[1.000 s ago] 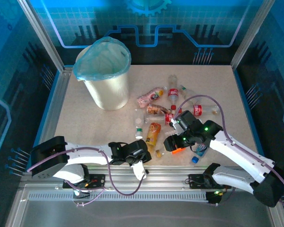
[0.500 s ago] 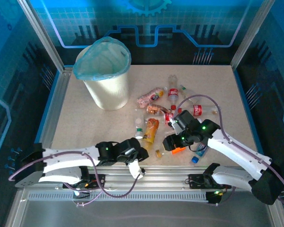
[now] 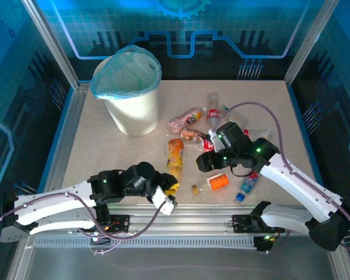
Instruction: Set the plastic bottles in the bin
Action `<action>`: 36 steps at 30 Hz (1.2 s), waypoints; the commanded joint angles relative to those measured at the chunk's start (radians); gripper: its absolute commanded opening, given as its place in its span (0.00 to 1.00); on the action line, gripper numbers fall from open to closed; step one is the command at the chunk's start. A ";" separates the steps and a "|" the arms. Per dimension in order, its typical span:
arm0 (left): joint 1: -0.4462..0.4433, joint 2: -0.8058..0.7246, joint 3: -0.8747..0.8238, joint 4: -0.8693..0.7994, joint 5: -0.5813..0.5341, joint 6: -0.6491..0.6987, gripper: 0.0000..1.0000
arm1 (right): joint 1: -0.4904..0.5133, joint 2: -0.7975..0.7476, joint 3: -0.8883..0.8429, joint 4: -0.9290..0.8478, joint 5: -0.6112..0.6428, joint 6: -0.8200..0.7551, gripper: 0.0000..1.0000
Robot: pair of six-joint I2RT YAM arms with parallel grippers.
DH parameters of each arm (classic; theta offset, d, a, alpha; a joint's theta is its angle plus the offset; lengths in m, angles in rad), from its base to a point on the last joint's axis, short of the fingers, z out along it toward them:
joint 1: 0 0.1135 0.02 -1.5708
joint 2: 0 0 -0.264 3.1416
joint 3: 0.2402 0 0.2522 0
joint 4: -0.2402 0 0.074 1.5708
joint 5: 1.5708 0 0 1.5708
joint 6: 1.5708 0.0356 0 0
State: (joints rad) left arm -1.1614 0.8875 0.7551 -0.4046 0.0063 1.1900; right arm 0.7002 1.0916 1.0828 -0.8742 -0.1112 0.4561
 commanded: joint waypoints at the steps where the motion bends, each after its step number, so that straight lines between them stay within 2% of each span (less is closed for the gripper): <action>1: -0.002 -0.004 0.073 -0.024 0.062 -0.207 0.00 | 0.005 -0.003 0.052 -0.027 0.017 0.007 0.69; 11: 0.047 0.031 0.200 0.025 0.036 -0.428 0.00 | 0.011 -0.019 0.026 0.003 0.035 0.038 0.69; 17: 0.107 0.047 0.331 0.073 0.010 -0.658 0.00 | 0.013 -0.028 0.041 -0.002 0.044 0.041 0.69; 21: 0.169 0.106 0.485 0.063 -0.009 -0.844 0.00 | 0.018 -0.030 0.072 -0.006 0.034 0.047 0.68; 25: 0.281 0.207 0.702 -0.011 -0.013 -0.993 0.00 | 0.046 -0.004 0.135 -0.012 0.035 0.049 0.68; 29: 0.410 0.302 0.877 -0.031 -0.016 -1.064 0.00 | 0.098 0.056 0.219 -0.019 0.054 0.041 0.67; 36: 0.758 0.495 1.157 -0.024 0.102 -1.258 0.00 | 0.181 0.214 0.391 -0.008 0.028 0.021 0.67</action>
State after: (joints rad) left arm -0.5041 1.3235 1.8244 -0.4232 0.0521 0.0673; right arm 0.8494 1.2598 1.4002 -0.8810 -0.0689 0.4900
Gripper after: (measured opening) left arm 0.325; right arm 0.674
